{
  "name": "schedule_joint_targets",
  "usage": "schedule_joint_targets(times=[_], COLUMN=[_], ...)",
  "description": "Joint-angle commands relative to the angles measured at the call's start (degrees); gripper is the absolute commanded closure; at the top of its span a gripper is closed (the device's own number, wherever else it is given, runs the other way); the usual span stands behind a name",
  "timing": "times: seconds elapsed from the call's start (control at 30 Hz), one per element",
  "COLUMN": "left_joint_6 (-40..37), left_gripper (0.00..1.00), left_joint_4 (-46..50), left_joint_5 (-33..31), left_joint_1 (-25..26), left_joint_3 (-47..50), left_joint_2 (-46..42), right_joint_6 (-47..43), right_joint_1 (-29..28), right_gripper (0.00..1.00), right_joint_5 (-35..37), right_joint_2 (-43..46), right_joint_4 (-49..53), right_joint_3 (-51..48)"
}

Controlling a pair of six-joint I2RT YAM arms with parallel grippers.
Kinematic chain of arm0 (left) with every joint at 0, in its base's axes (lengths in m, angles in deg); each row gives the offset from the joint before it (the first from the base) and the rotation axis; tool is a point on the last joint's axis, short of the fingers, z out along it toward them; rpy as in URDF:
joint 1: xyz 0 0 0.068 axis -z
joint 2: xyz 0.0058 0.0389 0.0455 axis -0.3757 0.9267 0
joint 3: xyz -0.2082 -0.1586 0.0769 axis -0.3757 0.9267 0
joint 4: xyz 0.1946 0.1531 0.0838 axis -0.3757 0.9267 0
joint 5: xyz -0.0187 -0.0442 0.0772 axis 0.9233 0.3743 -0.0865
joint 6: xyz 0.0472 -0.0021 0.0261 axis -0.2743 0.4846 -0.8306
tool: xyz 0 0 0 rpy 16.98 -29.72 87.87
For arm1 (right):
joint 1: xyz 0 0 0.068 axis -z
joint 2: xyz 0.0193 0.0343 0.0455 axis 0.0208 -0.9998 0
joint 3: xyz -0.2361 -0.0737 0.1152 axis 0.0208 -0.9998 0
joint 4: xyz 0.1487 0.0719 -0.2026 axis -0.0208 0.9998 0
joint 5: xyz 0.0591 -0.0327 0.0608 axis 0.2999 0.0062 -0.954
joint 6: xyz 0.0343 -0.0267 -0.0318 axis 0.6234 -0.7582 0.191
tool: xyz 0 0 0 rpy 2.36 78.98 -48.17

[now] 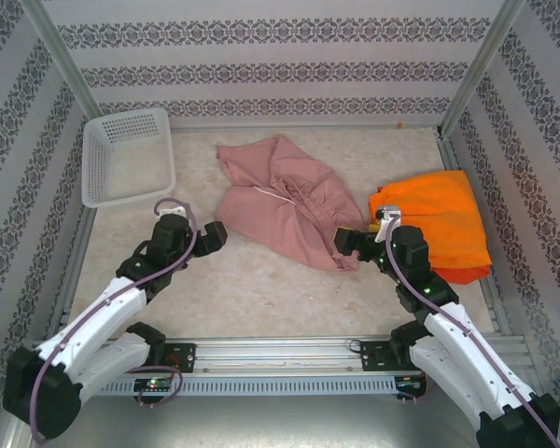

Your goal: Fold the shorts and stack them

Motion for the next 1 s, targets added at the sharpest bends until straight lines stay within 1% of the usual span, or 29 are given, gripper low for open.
schedule_joint_targets(times=[0.0, 0.07, 0.13, 0.27, 0.37, 0.57, 0.67, 0.8, 0.97], left_joint_6=[5.01, 6.53, 7.36, 7.79, 8.08, 9.3, 9.02, 8.61, 8.41], left_gripper=[0.06, 0.11, 0.15, 0.2, 0.24, 0.32, 0.37, 0.52, 0.81], left_joint_4=[-8.43, -12.23, -15.93, -20.04, -22.6, -27.93, -28.73, -28.6, -28.56], left_joint_5=[3.18, 5.87, 8.25, 11.14, 12.54, 14.57, 14.77, 15.33, 16.34], left_joint_1=[-2.34, -4.05, -5.64, -8.13, -9.15, -9.41, -9.42, -9.41, -9.49], left_joint_3=[0.42, 0.12, -0.57, -3.32, -5.45, -9.02, -11.06, -13.26, -14.86], left_joint_2=[6.4, 11.46, 16.03, 24.51, 29.82, 38.83, 42.29, 46.08, 46.76], right_joint_6=[5.44, 6.92, 9.6, 10.28, 10.6, 10.2, 9.75, 9.63, 10.32], right_joint_1=[0.7, 0.89, 1.17, 2.54, 2.93, 3.29, 3.55, 3.73, 3.85], right_gripper=[0.02, 0.02, 0.02, 0.02, 0.02, 0.02, 0.02, 0.02, 0.04], right_joint_5=[0.23, -0.8, -0.27, -3.83, -4.08, -5.21, -5.29, -5.31, -5.38], right_joint_2=[-1.52, -2.91, -4.33, -6.56, -7.3, -7.64, -7.37, -6.98, -8.65], right_joint_4=[1.1, 0.52, 1.16, 1.45, 2.3, 3.43, 4.15, 4.58, 5.48], right_joint_3=[0.55, 0.47, 0.49, 0.64, 0.72, 0.43, 0.37, 0.15, 0.38])
